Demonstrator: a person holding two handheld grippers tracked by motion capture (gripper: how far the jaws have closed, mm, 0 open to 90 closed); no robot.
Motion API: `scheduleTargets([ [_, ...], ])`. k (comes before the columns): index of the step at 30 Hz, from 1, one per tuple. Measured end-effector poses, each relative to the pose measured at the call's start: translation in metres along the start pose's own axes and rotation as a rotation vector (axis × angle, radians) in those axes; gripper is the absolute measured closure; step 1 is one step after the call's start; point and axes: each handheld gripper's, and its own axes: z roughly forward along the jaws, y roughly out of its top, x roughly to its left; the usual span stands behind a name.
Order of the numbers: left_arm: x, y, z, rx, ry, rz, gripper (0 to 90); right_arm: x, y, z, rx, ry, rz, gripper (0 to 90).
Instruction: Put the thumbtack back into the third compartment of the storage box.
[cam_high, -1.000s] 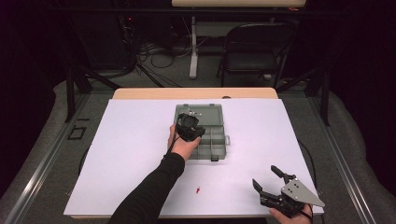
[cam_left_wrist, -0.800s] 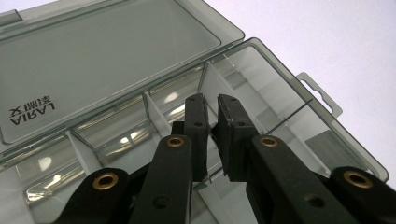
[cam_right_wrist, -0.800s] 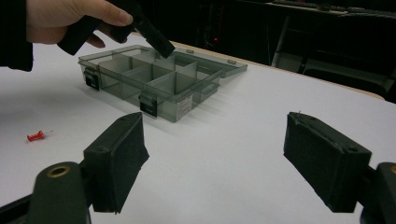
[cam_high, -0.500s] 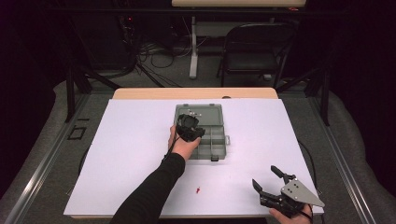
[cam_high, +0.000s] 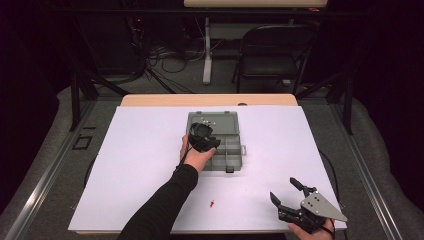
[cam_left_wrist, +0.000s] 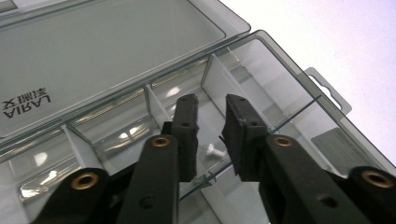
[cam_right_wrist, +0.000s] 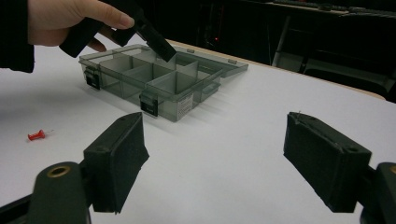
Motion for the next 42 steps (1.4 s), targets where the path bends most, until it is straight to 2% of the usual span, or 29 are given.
scheduleTargets([
  [9, 0.000, 0.000, -0.011, -0.044, -0.021, 0.017, 51.7, 0.000, 0.000, 0.000, 0.000, -0.001, -0.001, 20.2],
  [15, -0.002, -0.002, -0.020, -0.073, -0.032, 0.023, 44.1, 0.000, 0.000, 0.000, 0.003, -0.003, 0.001, 20.2],
  [25, -0.007, -0.013, -0.042, -0.111, -0.061, 0.044, 39.5, 0.000, 0.000, 0.001, 0.003, -0.002, 0.002, 20.2],
  [33, -0.011, -0.026, -0.059, -0.139, -0.073, 0.070, 39.4, 0.001, -0.001, 0.001, 0.004, -0.003, 0.004, 20.2],
  [42, -0.019, -0.043, -0.075, -0.163, -0.108, 0.099, 39.4, 0.001, -0.001, 0.001, 0.007, -0.004, 0.003, 20.2],
])
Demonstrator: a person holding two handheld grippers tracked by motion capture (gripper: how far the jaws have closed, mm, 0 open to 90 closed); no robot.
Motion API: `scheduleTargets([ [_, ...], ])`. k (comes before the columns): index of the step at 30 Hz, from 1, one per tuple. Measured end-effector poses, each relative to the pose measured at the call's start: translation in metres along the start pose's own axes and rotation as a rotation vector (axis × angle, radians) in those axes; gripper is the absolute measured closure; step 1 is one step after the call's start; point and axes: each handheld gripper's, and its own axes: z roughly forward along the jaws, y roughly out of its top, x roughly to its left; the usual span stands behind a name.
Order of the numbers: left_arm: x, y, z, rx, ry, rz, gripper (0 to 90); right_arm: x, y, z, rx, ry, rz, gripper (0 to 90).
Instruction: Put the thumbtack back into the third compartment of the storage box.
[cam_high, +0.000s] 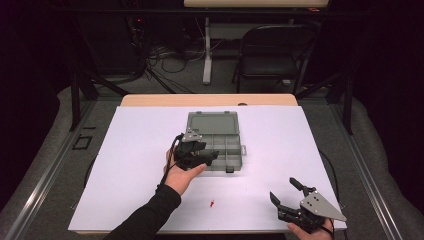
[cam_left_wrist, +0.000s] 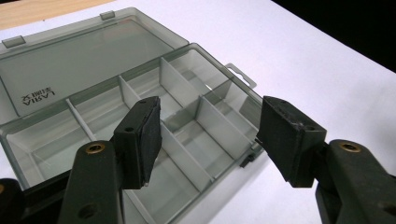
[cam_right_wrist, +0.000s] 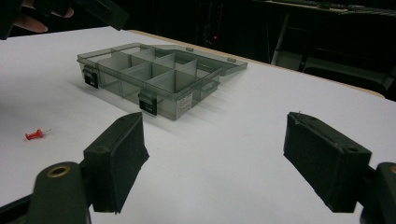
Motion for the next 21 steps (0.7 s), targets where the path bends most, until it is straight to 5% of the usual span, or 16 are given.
scheduleTargets([
  [13, -0.015, -0.023, -0.020, -0.018, -0.027, 0.041, 39.4, 0.001, 0.000, 0.000, -0.003, -0.001, -0.001, 20.2],
  [21, -0.020, -0.038, -0.028, -0.029, -0.040, 0.032, 39.4, 0.001, 0.001, -0.001, -0.005, -0.001, -0.002, 20.2],
])
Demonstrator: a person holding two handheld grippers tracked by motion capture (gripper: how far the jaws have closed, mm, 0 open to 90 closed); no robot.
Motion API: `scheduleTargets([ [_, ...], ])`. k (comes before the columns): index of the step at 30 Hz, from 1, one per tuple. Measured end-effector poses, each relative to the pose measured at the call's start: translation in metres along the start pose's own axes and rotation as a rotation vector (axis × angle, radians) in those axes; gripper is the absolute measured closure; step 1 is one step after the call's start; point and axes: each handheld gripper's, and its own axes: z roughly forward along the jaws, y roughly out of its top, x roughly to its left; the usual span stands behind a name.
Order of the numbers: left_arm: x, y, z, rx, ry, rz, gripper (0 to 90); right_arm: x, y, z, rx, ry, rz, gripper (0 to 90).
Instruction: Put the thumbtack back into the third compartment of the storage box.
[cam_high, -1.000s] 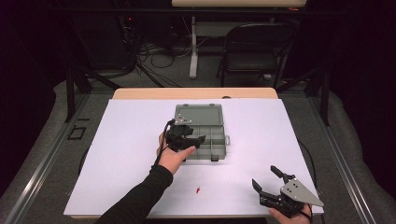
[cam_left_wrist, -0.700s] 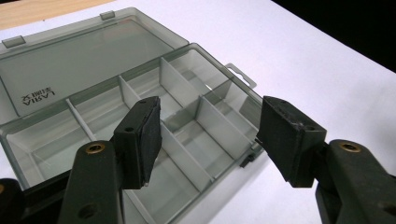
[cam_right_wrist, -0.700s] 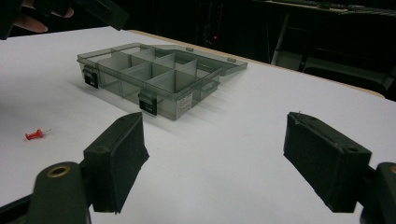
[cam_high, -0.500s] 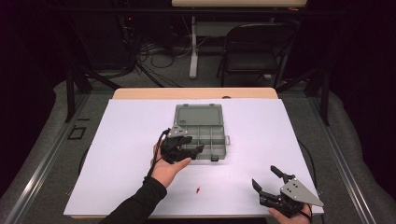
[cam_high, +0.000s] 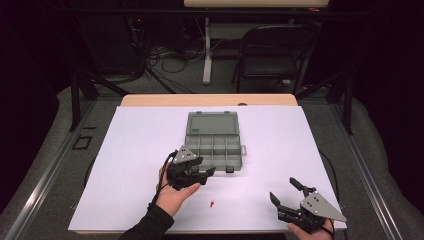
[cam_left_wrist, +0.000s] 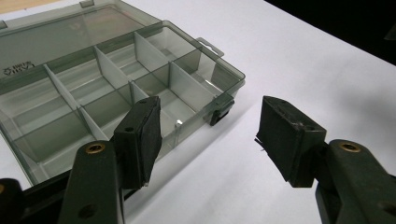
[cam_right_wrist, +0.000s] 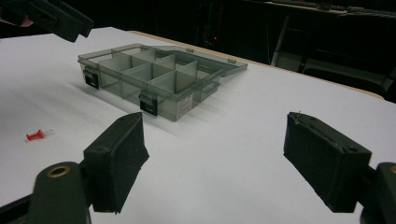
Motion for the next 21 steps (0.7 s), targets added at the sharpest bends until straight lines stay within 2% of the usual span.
scheduleTargets([
  [3, -0.002, -0.005, -0.003, 0.001, 0.002, 0.006, 39.5, 0.000, 0.000, 0.000, 0.001, 0.000, 0.000, 20.2],
  [12, -0.008, -0.020, -0.008, 0.009, -0.030, 0.000, 45.1, 0.000, 0.000, 0.000, -0.003, -0.002, -0.006, 20.2],
  [17, -0.009, -0.026, -0.011, -0.001, -0.035, -0.019, 45.6, 0.000, 0.000, -0.001, 0.001, -0.003, -0.007, 20.2],
  [21, -0.010, -0.029, -0.013, -0.004, -0.036, -0.019, 46.1, 0.001, 0.001, -0.001, -0.001, -0.003, -0.008, 20.2],
])
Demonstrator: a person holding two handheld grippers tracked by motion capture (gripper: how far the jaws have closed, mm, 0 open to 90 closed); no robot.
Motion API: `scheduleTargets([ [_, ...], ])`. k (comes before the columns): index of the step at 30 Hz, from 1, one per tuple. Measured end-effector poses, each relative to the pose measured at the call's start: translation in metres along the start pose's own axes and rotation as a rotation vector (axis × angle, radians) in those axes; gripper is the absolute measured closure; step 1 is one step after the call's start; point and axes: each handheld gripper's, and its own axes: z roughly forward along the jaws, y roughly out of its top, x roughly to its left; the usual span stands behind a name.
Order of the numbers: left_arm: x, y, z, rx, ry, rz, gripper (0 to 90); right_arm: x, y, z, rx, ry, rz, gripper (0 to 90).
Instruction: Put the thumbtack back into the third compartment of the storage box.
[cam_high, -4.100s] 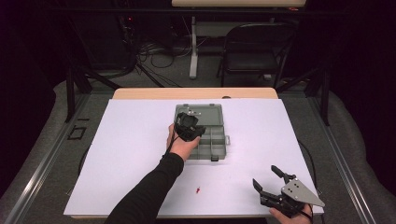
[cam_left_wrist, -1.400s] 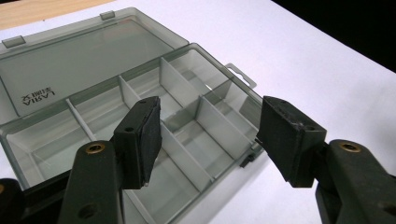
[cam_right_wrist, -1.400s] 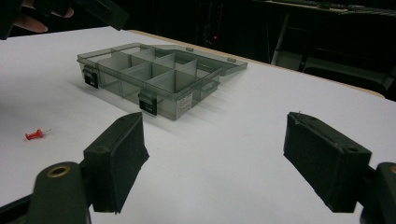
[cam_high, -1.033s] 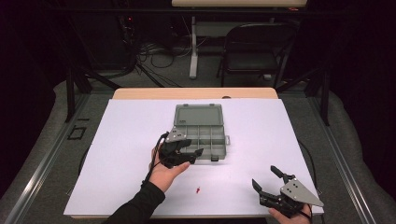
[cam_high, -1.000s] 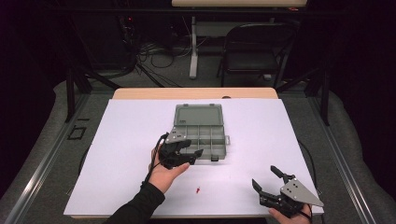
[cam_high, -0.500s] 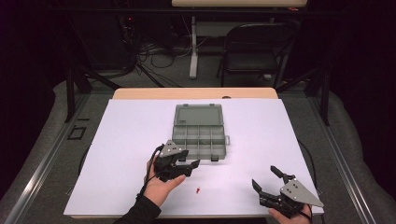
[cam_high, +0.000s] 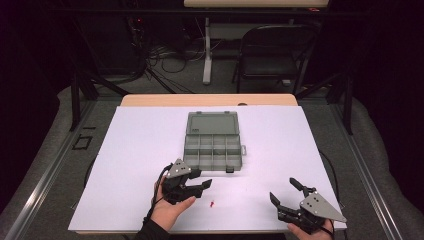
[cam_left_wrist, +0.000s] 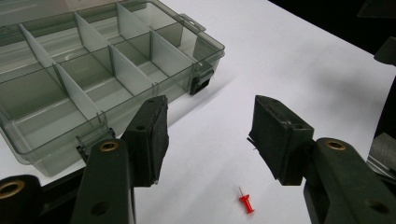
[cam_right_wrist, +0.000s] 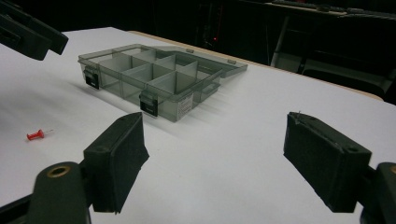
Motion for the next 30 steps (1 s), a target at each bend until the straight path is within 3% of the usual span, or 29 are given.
scheduleTargets([
  [10, -0.003, -0.004, -0.001, 0.000, -0.006, 0.001, 46.3, 0.000, 0.000, 0.000, -0.002, 0.000, 0.000, 20.2],
  [30, -0.009, -0.022, 0.012, 0.083, -0.033, -0.046, 57.4, 0.001, 0.000, 0.001, -0.003, 0.005, 0.003, 20.2],
])
